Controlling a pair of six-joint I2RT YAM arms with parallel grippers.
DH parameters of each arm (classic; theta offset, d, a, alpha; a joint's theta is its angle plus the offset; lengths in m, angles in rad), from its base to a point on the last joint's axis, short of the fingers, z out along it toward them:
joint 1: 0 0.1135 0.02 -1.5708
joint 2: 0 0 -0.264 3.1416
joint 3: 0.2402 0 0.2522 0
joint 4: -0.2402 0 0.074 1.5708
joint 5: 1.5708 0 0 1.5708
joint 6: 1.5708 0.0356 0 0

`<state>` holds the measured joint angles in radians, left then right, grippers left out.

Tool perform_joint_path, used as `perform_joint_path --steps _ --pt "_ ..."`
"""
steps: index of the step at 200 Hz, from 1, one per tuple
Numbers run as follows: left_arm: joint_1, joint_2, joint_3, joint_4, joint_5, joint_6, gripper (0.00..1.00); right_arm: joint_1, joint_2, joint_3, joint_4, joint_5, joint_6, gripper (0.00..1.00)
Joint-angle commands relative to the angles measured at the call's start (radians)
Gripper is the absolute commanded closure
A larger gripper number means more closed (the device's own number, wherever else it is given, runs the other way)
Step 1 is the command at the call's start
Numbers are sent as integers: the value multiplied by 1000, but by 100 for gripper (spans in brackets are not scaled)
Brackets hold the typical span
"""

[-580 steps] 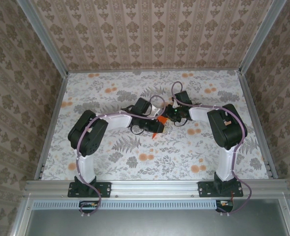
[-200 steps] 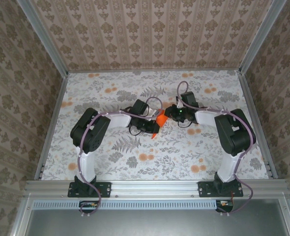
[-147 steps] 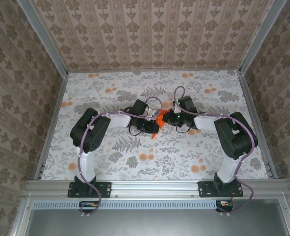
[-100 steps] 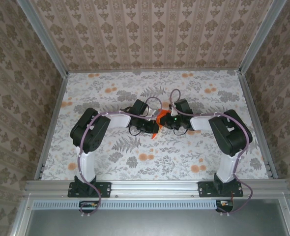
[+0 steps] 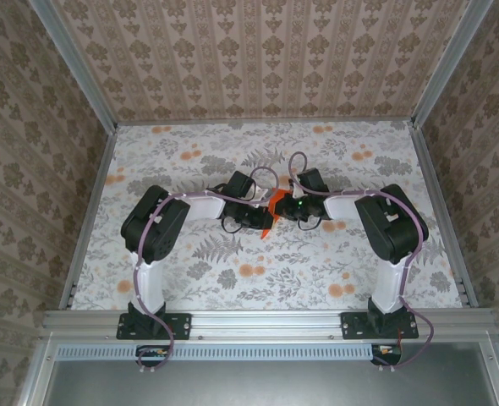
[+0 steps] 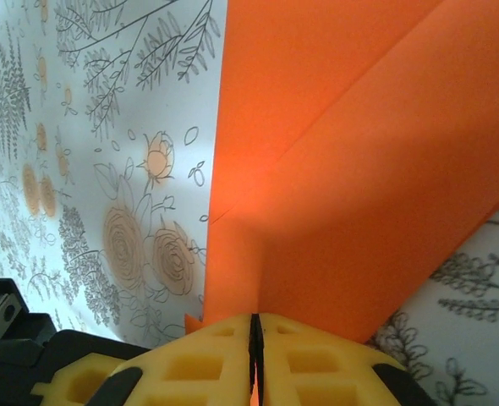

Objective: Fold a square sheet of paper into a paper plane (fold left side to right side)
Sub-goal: Fold the wing for the fifth time at the center of the table.

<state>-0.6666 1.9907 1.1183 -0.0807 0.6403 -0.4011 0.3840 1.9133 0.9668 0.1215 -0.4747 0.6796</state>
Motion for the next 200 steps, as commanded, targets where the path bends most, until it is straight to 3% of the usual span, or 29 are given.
perform_joint_path --steps 1,200 --pt "7 43 -26 -109 -28 -15 89 -22 32 43 -63 54 -50 89" --pt "7 54 -21 -119 -25 -15 90 -177 148 236 -206 54 -147 88"
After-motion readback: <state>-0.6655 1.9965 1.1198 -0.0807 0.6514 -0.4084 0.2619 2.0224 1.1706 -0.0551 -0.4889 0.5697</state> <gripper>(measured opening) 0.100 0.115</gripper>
